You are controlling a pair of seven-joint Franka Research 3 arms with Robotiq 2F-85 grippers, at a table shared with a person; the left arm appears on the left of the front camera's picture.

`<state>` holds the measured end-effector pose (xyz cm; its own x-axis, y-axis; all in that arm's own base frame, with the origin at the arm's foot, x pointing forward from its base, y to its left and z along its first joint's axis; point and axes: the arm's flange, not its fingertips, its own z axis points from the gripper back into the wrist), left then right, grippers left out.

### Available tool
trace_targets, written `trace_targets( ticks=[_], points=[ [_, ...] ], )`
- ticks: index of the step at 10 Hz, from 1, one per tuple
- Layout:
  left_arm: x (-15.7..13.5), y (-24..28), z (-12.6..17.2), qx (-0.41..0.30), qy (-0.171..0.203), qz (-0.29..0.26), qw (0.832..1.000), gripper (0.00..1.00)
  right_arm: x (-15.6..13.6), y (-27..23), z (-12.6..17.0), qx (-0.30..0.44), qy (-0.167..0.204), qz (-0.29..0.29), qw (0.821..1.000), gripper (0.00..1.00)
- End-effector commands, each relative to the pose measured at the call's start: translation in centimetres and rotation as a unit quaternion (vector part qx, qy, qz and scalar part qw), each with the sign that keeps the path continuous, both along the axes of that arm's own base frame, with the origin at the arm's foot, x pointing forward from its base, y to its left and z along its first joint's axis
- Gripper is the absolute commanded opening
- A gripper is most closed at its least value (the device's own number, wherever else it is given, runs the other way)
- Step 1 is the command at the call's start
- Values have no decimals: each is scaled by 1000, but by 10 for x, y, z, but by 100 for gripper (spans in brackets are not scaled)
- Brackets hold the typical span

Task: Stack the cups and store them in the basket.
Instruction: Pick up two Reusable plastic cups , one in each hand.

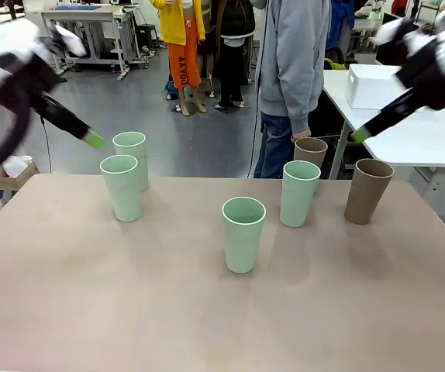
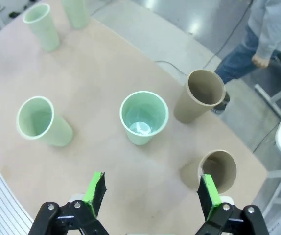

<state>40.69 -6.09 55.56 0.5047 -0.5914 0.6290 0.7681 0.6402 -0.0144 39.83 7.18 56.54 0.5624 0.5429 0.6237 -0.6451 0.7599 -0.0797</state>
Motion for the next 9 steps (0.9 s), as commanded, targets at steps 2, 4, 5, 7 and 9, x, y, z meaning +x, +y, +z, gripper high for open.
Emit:
trace_targets(
  ticks=[2,4,5,7,9],
  points=[
    [31,82,-6,-72,7,-137,988,100,3,-106,6,54,-26,75,995,100],
    [30,131,-26,-126,-19,-177,976,100,-12,-174,-3,105,-61,103,987,100],
    [24,152,-32,-142,-37,-185,972,100,-23,-197,-11,132,-81,116,981,100],
    [14,179,-46,-163,-73,-200,963,100,-41,-220,-27,157,-104,123,974,100],
    [10,188,-57,-182,-102,-206,956,100,-49,-227,-36,156,-117,124,973,100]
  ],
)
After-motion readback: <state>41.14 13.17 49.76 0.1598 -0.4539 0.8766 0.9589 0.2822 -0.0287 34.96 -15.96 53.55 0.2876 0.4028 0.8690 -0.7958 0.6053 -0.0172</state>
